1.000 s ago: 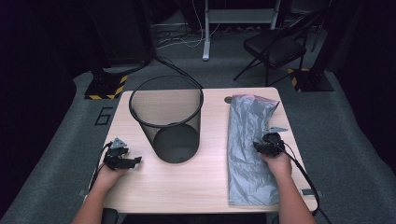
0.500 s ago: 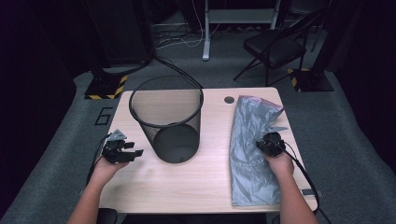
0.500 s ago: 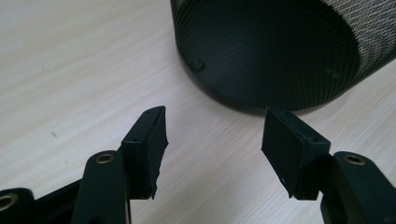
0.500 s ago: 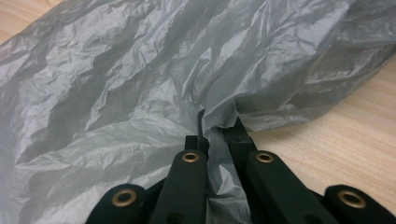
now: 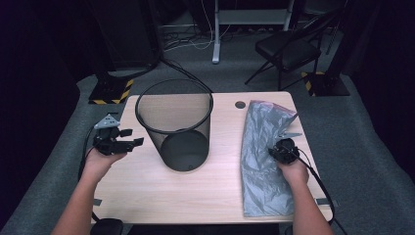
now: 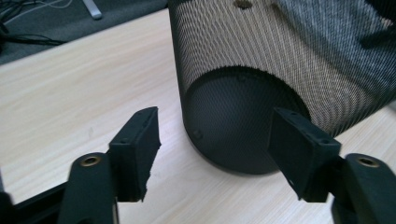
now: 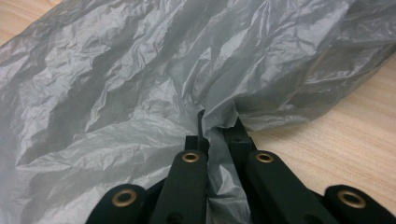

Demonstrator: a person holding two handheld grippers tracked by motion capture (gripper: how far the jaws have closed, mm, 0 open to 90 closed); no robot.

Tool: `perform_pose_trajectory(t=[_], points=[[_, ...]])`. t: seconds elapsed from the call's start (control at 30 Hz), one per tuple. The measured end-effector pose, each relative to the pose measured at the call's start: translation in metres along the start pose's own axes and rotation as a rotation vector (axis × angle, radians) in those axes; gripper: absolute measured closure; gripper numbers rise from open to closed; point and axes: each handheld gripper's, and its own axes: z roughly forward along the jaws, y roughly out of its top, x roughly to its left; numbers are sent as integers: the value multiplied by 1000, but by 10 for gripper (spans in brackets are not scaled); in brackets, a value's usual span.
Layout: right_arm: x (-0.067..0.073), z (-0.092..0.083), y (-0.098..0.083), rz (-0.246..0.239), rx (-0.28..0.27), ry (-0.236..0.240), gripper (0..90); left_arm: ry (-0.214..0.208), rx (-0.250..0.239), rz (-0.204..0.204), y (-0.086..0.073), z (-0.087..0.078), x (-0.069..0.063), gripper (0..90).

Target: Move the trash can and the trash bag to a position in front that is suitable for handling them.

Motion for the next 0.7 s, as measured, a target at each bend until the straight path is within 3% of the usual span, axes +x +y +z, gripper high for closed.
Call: perform_pose_trajectory(t=[0.1,0.27,0.7], points=[[0,-1,2,-11,18,4,881,17,-18,2,13,-10,-3,318],[-1,-1,2,-8,18,3,881,-18,-50,15,31,-25,-9,350],[0,-1,1,-19,14,-1,880,24,-76,56,69,-53,-17,331]])
